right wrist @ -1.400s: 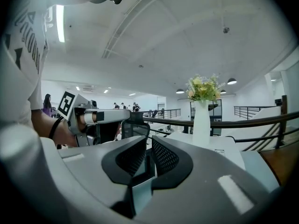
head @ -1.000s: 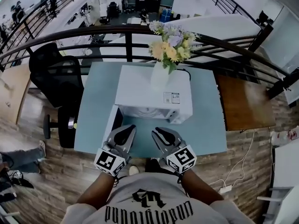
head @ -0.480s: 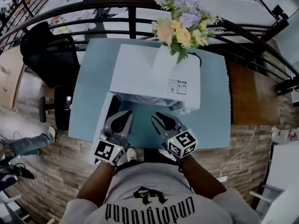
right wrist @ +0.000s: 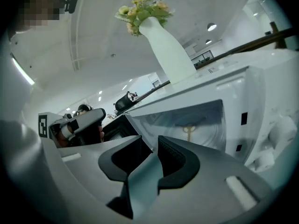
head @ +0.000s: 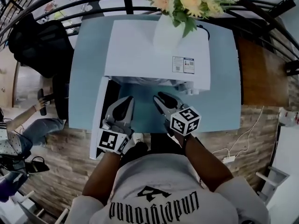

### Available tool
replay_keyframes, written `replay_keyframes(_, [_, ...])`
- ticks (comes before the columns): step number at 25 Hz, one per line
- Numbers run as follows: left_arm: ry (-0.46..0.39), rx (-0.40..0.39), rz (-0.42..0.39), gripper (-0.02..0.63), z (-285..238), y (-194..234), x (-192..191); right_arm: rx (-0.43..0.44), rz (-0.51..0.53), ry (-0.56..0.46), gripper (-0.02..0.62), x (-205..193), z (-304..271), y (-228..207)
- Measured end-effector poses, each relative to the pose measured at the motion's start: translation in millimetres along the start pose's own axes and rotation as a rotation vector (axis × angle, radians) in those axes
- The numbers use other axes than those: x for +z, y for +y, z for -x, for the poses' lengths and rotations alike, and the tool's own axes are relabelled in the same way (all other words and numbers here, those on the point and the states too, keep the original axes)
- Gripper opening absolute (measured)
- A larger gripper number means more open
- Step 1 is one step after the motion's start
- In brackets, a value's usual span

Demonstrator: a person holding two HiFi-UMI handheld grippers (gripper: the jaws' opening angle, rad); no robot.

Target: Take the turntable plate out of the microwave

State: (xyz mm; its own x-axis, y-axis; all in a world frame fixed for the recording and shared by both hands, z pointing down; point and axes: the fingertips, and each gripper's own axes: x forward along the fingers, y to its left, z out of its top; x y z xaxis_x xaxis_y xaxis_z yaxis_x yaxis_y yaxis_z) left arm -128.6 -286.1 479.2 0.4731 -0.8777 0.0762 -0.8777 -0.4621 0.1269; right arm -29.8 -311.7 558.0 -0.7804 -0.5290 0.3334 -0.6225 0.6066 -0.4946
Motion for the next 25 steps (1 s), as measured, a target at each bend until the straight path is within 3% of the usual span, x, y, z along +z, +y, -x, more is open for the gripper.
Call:
replay_keyframes(15, [0.06,0.027,-0.025,0.051,-16.0,14.8,-67.2,-0.072,-0.253,0.054,0.098,-77.1,-33.7,-55.6])
replay_keyframes(25, [0.073,0.043,0.001,0.051,-35.1,21.4,-97.3,-0.048,-0.601,-0.031,0.117,-93.4,-70.8,-91.5])
